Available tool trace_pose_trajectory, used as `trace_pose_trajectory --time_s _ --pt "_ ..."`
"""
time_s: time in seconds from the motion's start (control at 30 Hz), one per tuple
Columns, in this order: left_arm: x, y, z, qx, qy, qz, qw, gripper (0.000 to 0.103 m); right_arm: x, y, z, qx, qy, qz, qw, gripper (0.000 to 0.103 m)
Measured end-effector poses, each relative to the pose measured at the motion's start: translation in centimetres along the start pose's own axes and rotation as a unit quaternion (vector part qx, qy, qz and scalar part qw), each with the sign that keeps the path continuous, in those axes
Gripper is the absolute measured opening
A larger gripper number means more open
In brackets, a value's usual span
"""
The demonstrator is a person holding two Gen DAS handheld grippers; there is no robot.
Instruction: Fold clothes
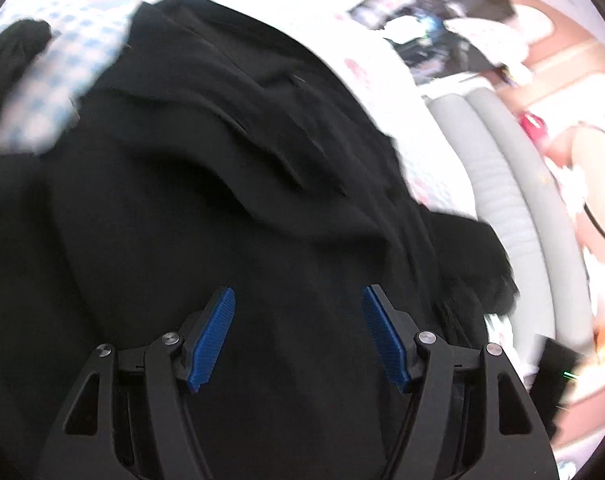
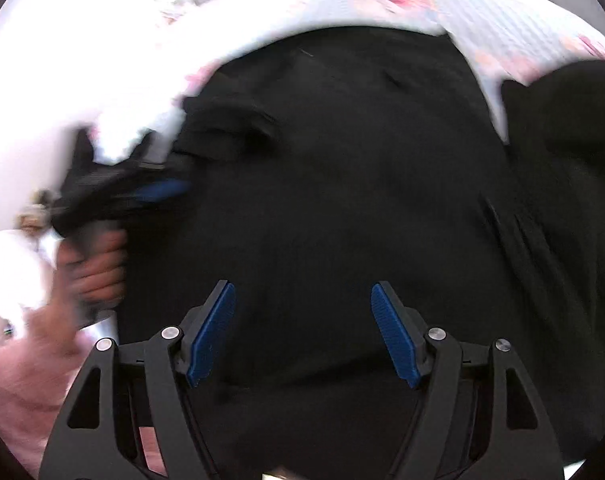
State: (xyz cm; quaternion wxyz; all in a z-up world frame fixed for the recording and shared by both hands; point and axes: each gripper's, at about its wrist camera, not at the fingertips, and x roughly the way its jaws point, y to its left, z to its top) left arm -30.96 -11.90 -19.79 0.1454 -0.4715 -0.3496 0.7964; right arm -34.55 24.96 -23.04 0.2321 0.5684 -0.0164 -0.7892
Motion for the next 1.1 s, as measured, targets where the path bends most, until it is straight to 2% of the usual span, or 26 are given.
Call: trace_pose_trajectory --time_s 0.07,0.13,0.2,0.33,0.37,0.43,0.5,0.57,0.63,0.67,0.73,0.77,0.83,0.87,0.93,1.07,1.1 --pt "-0.1 -1.2 -3.1 0.022 0.011 -0.015 0.9996 0.068 2.0 -1.5 -3.2 0.026 0.021 -0.015 0.999 0.067" --pt "-0.2 -2.5 -6.2 0.044 0.022 -0.031 0.9983 0.068 2.7 -2.4 -7.0 0.04 0.033 -0.023 0.998 0.066" --pt "-0.3 -3.6 -9.3 0.064 0.033 -0.044 0.9965 0.068 1.5 -2.0 -10.0 0.033 0.019 -0.047 0.998 0.067" --pt "-0.8 -3.6 -14.3 0.079 0.036 -0.026 0.9959 0.068 -2.0 -0.8 -13.4 0.044 -0.002 -0.057 0.997 0.066" --pt "-1.4 -4.0 -14.9 0.087 0.033 -0.026 0.9953 0.068 -2.5 -0.6 -13.7 0.048 -0.008 -0.055 0.997 0.066" --pt "-3.0 -4.8 -15.8 0.098 0.021 -0.045 0.994 0.067 -4.6 0.3 -14.0 0.053 -0.05 -0.026 0.997 0.068" --pt "-5.0 -5.7 -16.5 0.105 -0.016 -0.061 0.9925 0.067 -5.5 1.3 -14.1 0.052 -0.087 -0.001 0.995 0.068" --pt "-6.0 -6.6 -17.4 0.122 -0.031 -0.068 0.9897 0.067 -4.2 2.1 -14.4 0.033 -0.093 -0.013 0.995 0.068" --pt "-5.5 -6.8 -18.2 0.124 -0.01 -0.047 0.9911 0.067 -1.3 2.0 -15.0 0.036 -0.045 -0.053 0.997 0.068" --pt "-4.8 -6.5 -18.6 0.122 0.013 -0.037 0.9918 0.067 -0.4 1.4 -15.8 0.052 -0.025 -0.059 0.997 0.068" --pt "-3.6 -5.6 -19.9 0.118 0.055 -0.018 0.9913 0.067 0.4 0.3 -17.4 0.087 0.001 -0.034 0.996 0.068" --pt "-3.6 -5.4 -20.6 0.119 0.063 -0.02 0.9908 0.067 0.4 -0.2 -18.1 0.102 0.02 -0.029 0.994 0.068" --pt "-3.6 -4.9 -22.0 0.119 0.079 -0.025 0.9895 0.067 -0.6 0.0 -18.9 0.105 0.023 -0.018 0.994 0.067" --pt "-3.5 -4.7 -22.5 0.113 0.094 -0.042 0.9883 0.068 -1.1 0.1 -19.3 0.106 0.025 -0.011 0.994 0.067" --pt "-2.9 -4.2 -23.1 0.093 0.128 -0.082 0.9841 0.069 -2.8 0.8 -19.1 0.102 -0.002 0.018 0.995 0.067" --pt "-4.1 -5.2 -22.5 0.117 0.101 -0.078 0.985 0.069 -4.4 2.6 -17.9 0.073 -0.043 0.046 0.995 0.067" --pt "-4.5 -5.6 -22.0 0.123 0.094 -0.077 0.985 0.069 -4.4 3.5 -17.6 0.065 -0.041 0.05 0.996 0.059"
